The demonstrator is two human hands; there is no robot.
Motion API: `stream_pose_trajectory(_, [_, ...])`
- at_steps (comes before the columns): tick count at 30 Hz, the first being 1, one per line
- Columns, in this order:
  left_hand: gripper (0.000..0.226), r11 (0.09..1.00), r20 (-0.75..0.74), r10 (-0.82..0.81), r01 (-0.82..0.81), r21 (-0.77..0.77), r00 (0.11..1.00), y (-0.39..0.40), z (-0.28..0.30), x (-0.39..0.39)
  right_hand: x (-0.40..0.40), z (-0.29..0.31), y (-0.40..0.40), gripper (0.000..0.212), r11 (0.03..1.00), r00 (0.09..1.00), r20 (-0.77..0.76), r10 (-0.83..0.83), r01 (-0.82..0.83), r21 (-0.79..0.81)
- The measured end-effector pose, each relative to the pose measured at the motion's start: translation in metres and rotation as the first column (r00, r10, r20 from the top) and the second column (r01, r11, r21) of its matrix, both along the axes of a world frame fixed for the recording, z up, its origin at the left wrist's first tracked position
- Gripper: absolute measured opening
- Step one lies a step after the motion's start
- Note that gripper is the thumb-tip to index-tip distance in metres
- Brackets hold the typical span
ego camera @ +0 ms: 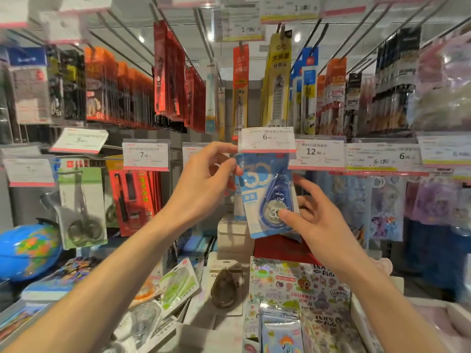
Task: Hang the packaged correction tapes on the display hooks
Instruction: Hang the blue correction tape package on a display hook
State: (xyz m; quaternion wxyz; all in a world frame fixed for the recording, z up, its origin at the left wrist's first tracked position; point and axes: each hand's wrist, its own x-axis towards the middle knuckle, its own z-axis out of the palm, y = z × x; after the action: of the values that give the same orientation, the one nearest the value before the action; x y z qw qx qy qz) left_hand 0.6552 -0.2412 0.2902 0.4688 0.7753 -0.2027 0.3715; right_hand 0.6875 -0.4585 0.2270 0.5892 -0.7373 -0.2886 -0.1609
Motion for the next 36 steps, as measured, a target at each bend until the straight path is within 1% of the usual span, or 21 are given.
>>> stream_pose_trajectory(5, [0.023, 1.000, -0.012, 0.005, -0.005, 0.000, 1.000, 0.002, -0.006, 0.002, 0.002, -0.005, 0.008, 0.051, 1.000, 1.000, -0.009, -0.029, 0.029, -0.006])
stream_pose_trajectory(8, [0.023, 1.000, -0.017, 0.018, -0.018, -0.008, 1.000, 0.003, -0.014, 0.002, 0.007, -0.011, 0.013, 0.060, 0.999, 0.999, -0.033, -0.036, 0.036, 0.002])
stream_pose_trajectory(13, [0.019, 0.995, -0.036, 0.096, -0.095, 0.012, 0.995, 0.007, -0.049, 0.011, 0.015, -0.019, 0.022, 0.059, 0.996, 0.996, -0.031, -0.086, 0.087, 0.021])
stream_pose_trajectory(17, [0.030, 0.993, -0.035, 0.106, -0.103, 0.064, 0.994, 0.000, -0.076, 0.024, 0.022, -0.022, 0.031, 0.057, 0.991, 0.992, -0.014, -0.127, 0.127, 0.028])
stream_pose_trajectory(20, [0.042, 0.993, -0.041, 0.097, -0.094, 0.076, 0.994, -0.006, -0.084, 0.035, 0.026, -0.025, 0.036, 0.060, 0.988, 0.988, -0.006, -0.153, 0.153, 0.026])
stream_pose_trajectory(23, [0.051, 0.990, -0.028, 0.105, -0.102, 0.093, 0.994, -0.008, -0.087, 0.045, 0.026, -0.028, 0.038, 0.061, 0.977, 0.976, 0.059, -0.210, 0.212, -0.024])
stream_pose_trajectory(25, [0.055, 0.987, -0.021, 0.118, -0.115, 0.114, 0.993, -0.007, -0.088, 0.051, 0.024, -0.033, 0.037, 0.067, 0.955, 0.950, 0.150, -0.273, 0.287, -0.080])
stream_pose_trajectory(28, [0.057, 0.983, -0.027, 0.125, -0.120, 0.137, 0.992, -0.004, -0.089, 0.059, 0.023, -0.036, 0.038, 0.066, 0.930, 0.928, 0.242, -0.283, 0.328, -0.169])
stream_pose_trajectory(32, [0.064, 0.976, -0.070, 0.139, -0.125, 0.179, 0.988, -0.003, -0.092, 0.065, 0.032, -0.038, 0.042, 0.061, 0.913, 0.931, 0.231, -0.283, 0.336, -0.233])
stream_pose_trajectory(36, [0.070, 0.969, -0.132, 0.147, -0.116, 0.218, 0.980, 0.001, -0.091, 0.068, 0.044, -0.039, 0.043, 0.063, 0.908, 0.944, 0.166, -0.286, 0.322, -0.268])
